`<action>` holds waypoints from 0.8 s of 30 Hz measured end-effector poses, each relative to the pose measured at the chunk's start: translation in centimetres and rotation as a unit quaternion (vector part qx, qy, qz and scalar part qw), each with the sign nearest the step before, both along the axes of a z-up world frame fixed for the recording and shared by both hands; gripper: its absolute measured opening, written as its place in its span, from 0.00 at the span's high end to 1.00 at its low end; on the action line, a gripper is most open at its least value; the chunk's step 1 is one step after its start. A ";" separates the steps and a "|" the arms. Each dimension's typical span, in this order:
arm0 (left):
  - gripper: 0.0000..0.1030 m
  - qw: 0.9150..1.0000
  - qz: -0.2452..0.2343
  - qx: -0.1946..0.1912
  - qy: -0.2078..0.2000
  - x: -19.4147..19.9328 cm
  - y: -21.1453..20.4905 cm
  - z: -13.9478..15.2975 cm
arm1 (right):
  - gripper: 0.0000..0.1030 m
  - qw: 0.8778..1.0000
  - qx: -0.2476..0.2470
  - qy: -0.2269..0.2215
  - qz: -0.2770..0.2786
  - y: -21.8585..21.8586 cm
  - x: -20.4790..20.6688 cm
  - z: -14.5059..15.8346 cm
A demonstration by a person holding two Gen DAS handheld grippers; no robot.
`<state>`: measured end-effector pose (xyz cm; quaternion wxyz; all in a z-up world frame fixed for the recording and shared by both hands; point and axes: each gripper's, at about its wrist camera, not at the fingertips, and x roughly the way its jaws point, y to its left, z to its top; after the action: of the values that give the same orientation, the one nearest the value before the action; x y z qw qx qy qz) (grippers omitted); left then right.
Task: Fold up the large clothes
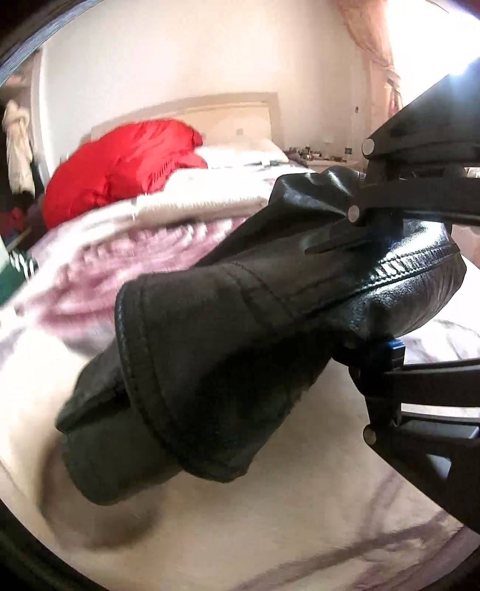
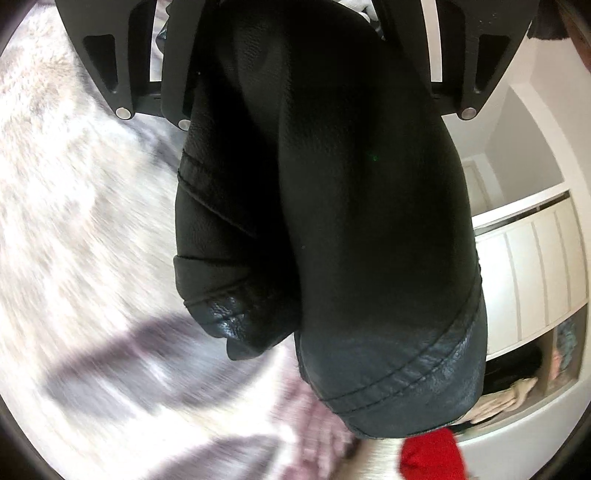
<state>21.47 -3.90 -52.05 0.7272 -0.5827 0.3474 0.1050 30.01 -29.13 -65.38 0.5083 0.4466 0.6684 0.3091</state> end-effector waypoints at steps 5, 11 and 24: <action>0.70 0.999 -0.023 0.029 -0.035 2.9 0.9 3.0 | 0.40 0.999 0.024 -0.037 -0.016 2.0 3.3 3.1; 0.70 0.994 -0.046 0.042 -0.087 10.8 2.3 6.9 | 0.40 0.995 0.041 -0.073 -0.053 3.4 9.9 7.6; 0.70 0.972 -0.124 0.021 -0.198 37.0 3.4 5.4 | 0.40 0.974 0.012 -0.183 -0.132 -2.2 35.6 13.9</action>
<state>58.47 -0.47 -46.69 0.8012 -0.5283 0.2639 -0.0963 65.65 -31.32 -51.53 0.6529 0.4729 0.4953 0.3237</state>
